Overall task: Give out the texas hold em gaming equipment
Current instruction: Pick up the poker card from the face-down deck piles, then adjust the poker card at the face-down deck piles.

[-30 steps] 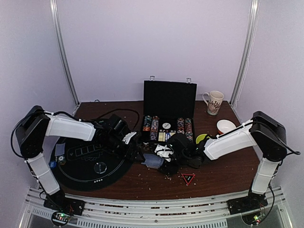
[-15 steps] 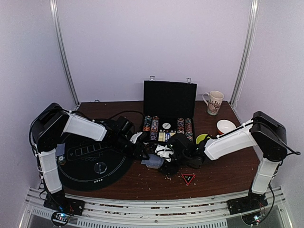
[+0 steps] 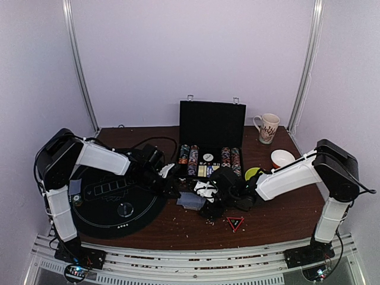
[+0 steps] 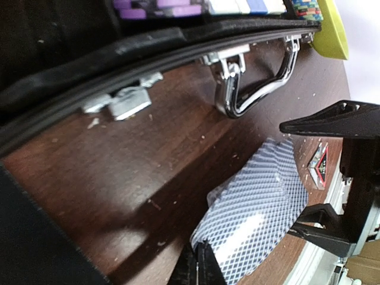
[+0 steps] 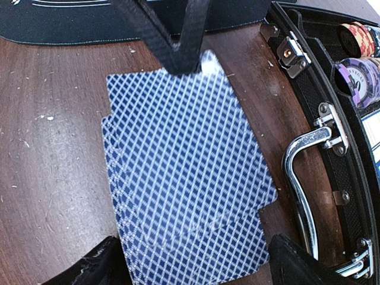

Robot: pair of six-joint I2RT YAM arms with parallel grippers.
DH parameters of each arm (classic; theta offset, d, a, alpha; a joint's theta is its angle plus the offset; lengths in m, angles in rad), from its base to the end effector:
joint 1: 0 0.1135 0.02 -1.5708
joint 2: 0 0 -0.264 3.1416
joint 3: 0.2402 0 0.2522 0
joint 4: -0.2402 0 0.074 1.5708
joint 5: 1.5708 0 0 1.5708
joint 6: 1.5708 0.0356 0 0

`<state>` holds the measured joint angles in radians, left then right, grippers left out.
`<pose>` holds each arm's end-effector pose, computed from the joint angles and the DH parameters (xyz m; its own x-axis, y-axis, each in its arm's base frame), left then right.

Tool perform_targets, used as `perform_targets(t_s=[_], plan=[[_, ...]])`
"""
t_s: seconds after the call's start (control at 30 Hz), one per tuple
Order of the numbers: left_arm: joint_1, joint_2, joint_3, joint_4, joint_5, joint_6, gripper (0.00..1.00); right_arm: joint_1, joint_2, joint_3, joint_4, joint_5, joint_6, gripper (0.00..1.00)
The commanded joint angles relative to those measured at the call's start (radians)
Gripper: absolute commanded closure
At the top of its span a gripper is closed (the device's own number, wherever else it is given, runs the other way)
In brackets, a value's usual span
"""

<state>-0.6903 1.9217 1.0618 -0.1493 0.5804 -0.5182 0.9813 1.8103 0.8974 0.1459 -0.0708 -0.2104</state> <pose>0.2739 -0.2515 0.1271 -0.9422 0.2409 -0.2327 0.3349 0.6655 -0.6670 0.1973 0.2996 0.1368 -0.1982 -0.6711 -0.7144 -0.9191 0.3805 -0.1024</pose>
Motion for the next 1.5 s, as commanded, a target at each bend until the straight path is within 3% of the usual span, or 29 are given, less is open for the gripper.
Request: perform_targets(t_s=[0.0, 0.4, 0.57, 1.0, 1.27, 1.47], plan=[[0.019, -0.055, -0.009, 0.0, 0.002, 0.036, 0.99, -0.003, 0.001, -0.035, -0.098, 0.028, -0.012, 0.13], [0.026, -0.062, -0.026, 0.04, 0.089, 0.064, 1.0, -0.003, 0.006, -0.028, -0.103, 0.028, -0.014, 0.13], [0.028, -0.135, -0.041, 0.091, 0.087, 0.06, 1.0, -0.004, 0.006, -0.027, -0.105, 0.029, -0.014, 0.12], [0.086, -0.237, -0.129, 0.209, 0.088, -0.044, 1.0, -0.003, 0.009, -0.028, -0.102, 0.029, -0.016, 0.12], [0.201, -0.386, -0.178, 0.107, -0.033, -0.111, 1.0, -0.004, 0.008, -0.036, -0.091, 0.028, -0.015, 0.12], [0.197, -0.354, -0.18, 0.109, 0.072, -0.081, 1.0, -0.003, 0.013, -0.032, -0.082, 0.022, -0.016, 0.12]])
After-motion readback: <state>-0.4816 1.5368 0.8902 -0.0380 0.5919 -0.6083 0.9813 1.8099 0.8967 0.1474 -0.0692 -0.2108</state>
